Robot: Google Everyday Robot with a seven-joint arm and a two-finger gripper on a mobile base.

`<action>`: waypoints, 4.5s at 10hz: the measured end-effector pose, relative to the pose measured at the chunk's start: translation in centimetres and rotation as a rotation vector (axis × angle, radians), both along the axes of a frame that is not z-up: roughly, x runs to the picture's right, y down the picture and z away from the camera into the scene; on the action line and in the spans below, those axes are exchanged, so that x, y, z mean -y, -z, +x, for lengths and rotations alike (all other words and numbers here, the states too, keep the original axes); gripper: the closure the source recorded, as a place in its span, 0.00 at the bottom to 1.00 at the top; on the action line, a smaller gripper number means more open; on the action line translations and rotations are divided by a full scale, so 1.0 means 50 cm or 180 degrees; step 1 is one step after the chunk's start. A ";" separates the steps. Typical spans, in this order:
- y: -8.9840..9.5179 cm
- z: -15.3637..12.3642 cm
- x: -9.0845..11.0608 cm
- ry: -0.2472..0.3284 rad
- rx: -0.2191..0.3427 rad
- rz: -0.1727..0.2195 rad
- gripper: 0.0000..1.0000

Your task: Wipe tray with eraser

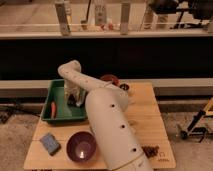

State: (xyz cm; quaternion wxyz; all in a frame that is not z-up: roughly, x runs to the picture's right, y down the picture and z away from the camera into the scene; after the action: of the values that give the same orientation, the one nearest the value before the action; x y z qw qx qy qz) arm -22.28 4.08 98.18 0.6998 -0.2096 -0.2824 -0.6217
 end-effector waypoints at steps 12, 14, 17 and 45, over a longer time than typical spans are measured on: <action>0.102 -0.073 -0.129 0.0210 0.0128 -0.0019 1.00; 0.102 -0.059 -0.129 0.0187 0.0063 -0.0023 1.00; 0.102 -0.057 -0.128 0.0190 0.0061 -0.0022 1.00; 0.101 -0.060 -0.131 0.0194 0.0070 -0.0026 1.00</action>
State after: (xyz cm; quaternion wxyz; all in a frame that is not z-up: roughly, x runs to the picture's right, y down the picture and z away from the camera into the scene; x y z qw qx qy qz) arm -25.30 10.62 93.11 0.6766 -0.2142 -0.2861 -0.6439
